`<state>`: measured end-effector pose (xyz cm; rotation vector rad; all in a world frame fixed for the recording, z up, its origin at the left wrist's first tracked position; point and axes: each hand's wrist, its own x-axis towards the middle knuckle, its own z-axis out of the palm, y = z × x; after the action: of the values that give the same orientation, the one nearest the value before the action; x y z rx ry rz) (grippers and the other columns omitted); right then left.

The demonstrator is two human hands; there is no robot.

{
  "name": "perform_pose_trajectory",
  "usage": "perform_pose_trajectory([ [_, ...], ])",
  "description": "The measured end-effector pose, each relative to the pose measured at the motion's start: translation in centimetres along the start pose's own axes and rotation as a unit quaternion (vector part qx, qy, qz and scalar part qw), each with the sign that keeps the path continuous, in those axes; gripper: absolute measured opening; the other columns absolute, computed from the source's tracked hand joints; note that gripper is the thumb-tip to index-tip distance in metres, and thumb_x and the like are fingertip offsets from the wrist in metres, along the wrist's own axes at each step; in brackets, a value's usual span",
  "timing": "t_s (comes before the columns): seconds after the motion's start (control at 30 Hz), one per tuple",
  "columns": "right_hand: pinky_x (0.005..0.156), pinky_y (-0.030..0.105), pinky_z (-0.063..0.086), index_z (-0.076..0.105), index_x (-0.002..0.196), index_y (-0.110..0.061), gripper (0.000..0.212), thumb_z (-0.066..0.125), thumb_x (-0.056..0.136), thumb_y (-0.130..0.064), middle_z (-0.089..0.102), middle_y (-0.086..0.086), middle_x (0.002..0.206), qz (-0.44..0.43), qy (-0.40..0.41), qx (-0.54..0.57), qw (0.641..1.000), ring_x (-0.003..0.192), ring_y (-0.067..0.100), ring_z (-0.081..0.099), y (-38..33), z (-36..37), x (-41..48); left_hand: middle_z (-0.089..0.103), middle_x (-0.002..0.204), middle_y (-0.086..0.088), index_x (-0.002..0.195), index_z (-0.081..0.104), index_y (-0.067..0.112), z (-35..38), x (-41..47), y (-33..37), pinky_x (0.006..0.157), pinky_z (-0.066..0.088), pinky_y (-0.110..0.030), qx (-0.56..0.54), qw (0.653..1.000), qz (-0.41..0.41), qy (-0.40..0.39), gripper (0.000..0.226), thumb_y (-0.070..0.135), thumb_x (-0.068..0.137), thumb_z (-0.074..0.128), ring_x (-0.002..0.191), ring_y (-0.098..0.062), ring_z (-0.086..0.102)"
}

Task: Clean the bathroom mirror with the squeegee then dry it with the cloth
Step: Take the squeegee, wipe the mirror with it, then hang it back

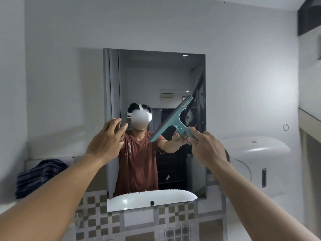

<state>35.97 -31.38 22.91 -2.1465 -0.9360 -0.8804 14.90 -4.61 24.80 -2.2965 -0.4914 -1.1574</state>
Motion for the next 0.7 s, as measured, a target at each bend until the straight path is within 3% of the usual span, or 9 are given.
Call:
perform_pose_trajectory([
  [0.37, 0.069, 0.037, 0.041, 0.036, 0.149, -0.043, 0.046, 0.040, 0.103, -0.042, 0.055, 0.004, 0.100, 0.046, 0.002, 0.015, 0.999, 0.092, 0.035, 0.063, -0.7, 1.3, -1.5, 0.045, 0.142, -0.018, 0.140, 0.056, 0.007, -0.2, -0.1, -0.2, 0.080, 0.063, -0.050, -0.022, 1.000, 0.001, 0.009, 0.068, 0.020, 0.078, 0.081, 0.136, -0.035, 0.038],
  [0.53, 0.072, 0.038, 0.048, 0.037, 0.152, -0.038, 0.048, 0.040, 0.104, -0.043, 0.066, 0.005, 0.113, 0.075, 0.029, 0.063, 0.995, 0.095, 0.031, 0.065, -1.0, 2.9, -2.6, 0.048, 0.139, -0.019, 0.140, 0.057, 0.006, -0.8, 0.4, -0.7, 0.097, 0.055, -0.054, 0.001, 1.000, 0.015, 0.023, 0.069, 0.022, 0.077, 0.082, 0.129, -0.038, 0.045],
  [0.7, 0.069, 0.040, 0.056, 0.041, 0.139, -0.041, 0.036, 0.042, 0.103, -0.043, 0.067, 0.003, 0.095, 0.123, 0.023, 0.107, 0.986, 0.082, 0.028, 0.064, -1.7, 5.9, -6.2, 0.049, 0.136, -0.020, 0.137, 0.057, 0.006, -0.2, -0.1, -0.6, 0.099, 0.053, -0.055, -0.007, 0.999, 0.037, 0.025, 0.065, 0.022, 0.080, 0.081, 0.123, -0.041, 0.048],
])
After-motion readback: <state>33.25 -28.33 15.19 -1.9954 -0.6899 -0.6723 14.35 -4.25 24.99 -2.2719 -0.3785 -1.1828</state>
